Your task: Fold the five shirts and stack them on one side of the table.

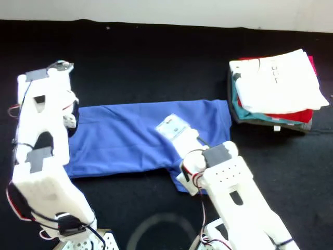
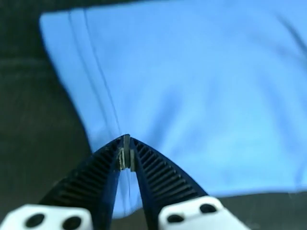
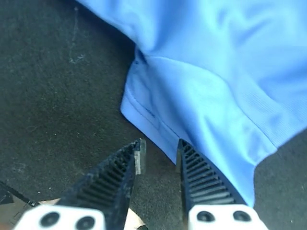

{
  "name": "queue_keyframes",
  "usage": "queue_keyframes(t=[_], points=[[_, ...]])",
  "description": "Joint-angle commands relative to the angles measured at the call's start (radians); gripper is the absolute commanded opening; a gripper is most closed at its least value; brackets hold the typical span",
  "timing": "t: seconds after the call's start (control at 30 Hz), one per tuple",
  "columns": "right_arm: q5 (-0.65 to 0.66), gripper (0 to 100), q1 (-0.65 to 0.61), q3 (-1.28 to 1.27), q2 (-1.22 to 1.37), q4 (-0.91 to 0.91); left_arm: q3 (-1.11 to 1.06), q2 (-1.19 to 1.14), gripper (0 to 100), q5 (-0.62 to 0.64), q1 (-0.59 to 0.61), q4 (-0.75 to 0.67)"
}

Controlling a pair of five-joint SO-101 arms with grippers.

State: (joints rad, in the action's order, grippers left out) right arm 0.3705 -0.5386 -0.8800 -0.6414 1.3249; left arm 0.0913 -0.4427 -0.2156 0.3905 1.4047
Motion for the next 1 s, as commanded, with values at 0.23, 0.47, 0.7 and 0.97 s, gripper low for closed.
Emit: queue_keyframes(t=[0.23,0.47,0.7,0.97], points=[[-0.011,11.1,-0.025,-0.001,0.189,-0.128,0.028,-0.134,1,0.005,0.065,-0.212],[-0.011,11.1,-0.024,-0.004,0.219,-0.174,0.127,-0.191,1,0.005,0.096,-0.207],[-0.011,11.1,-0.022,-0.005,0.22,-0.182,0.226,-0.26,1,0.008,0.096,-0.135],[-0.011,11.2,0.018,-0.019,0.22,-0.196,0.243,-0.271,1,0.008,0.096,-0.121]])
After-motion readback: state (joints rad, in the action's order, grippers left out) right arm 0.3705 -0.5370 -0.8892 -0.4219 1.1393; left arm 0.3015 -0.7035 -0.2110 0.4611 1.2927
